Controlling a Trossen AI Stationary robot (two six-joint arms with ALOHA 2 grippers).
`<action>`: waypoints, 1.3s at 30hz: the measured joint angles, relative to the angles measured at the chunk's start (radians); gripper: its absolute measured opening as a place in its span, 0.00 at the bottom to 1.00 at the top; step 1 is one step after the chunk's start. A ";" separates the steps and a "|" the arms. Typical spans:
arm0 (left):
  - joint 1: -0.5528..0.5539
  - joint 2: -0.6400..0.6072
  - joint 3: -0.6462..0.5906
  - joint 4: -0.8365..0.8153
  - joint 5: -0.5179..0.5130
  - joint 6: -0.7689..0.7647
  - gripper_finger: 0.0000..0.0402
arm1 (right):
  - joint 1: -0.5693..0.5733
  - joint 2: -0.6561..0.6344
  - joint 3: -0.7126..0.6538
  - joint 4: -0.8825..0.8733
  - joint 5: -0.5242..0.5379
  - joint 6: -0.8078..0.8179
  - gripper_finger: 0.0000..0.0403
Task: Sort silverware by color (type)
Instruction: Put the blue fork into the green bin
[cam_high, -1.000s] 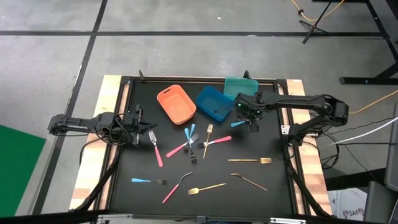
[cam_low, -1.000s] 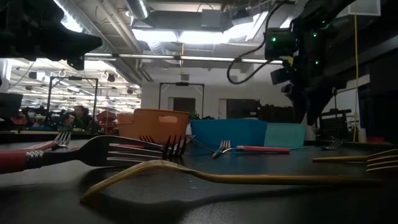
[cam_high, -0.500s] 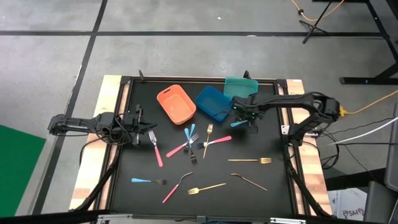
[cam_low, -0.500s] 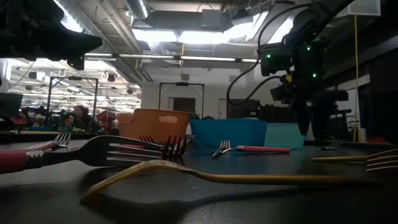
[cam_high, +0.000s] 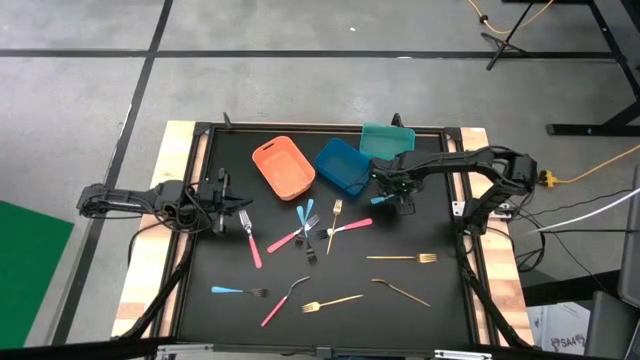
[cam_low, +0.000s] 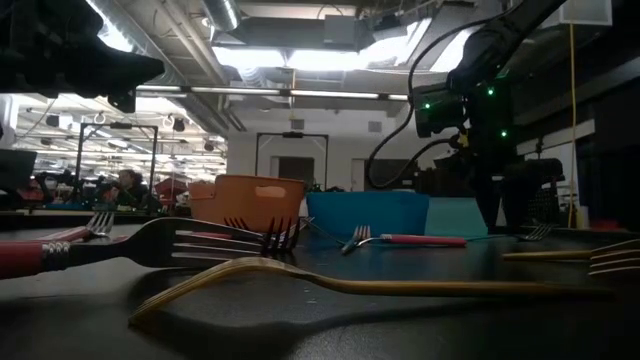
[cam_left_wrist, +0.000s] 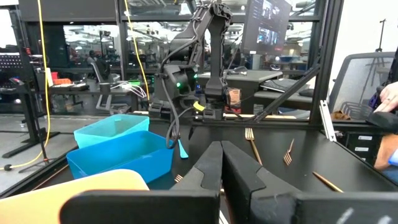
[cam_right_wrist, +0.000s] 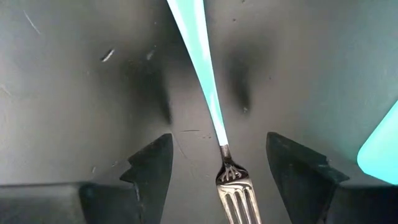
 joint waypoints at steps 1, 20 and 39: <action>0.000 0.000 0.000 0.000 0.000 0.000 0.00 | 0.000 0.000 0.000 0.000 0.000 -0.003 0.62; 0.000 0.000 0.000 0.000 0.000 0.000 0.00 | -0.086 0.000 0.000 0.013 -0.052 -0.043 0.62; 0.000 0.000 0.000 0.000 0.000 -0.001 0.00 | -0.105 0.000 -0.036 0.081 -0.089 -0.048 0.62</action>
